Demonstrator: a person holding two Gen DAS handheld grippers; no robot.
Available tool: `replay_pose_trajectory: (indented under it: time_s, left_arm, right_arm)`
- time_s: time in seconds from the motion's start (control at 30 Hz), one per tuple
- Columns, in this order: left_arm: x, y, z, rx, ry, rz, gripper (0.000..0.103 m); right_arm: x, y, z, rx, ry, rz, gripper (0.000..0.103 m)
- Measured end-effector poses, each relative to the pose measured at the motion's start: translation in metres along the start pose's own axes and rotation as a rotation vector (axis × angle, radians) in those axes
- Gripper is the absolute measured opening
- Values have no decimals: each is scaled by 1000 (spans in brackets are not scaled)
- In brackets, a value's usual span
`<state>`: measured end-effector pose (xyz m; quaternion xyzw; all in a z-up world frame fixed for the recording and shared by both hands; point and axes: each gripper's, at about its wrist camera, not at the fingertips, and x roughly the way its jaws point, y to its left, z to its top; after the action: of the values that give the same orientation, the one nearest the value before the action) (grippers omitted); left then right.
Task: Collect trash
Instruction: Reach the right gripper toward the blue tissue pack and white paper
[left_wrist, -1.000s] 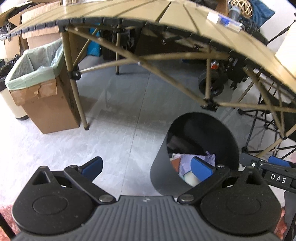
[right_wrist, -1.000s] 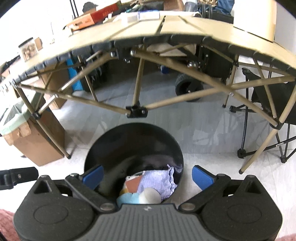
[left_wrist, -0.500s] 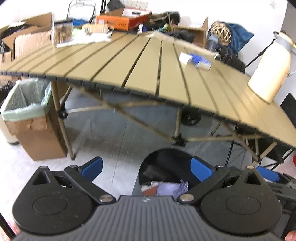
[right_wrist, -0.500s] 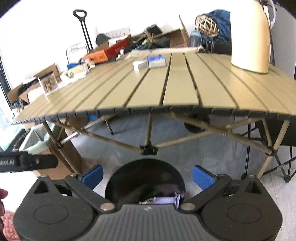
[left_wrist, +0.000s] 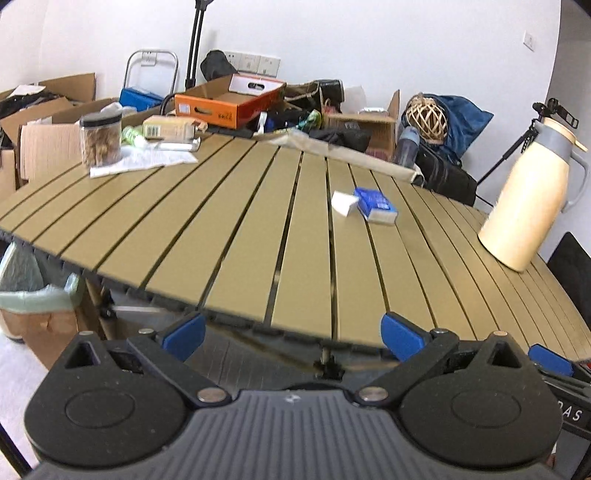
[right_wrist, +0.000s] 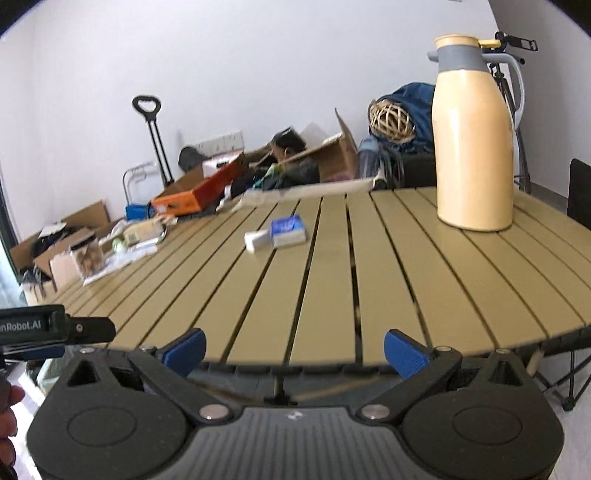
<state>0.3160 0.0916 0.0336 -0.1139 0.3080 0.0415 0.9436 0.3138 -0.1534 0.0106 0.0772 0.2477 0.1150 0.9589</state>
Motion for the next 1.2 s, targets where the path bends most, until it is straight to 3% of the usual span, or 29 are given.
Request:
replay_pose_trajectory:
  time_s: [0.63,1.2]
  left_arm:
    - [87,-6,69,-46,26,52,103]
    - [146,9,115,-100,4,139,103]
  right_arm:
    - [94,-3,77,-35,-110,-65,103]
    - [196,21,105,-79,-45,-77,103]
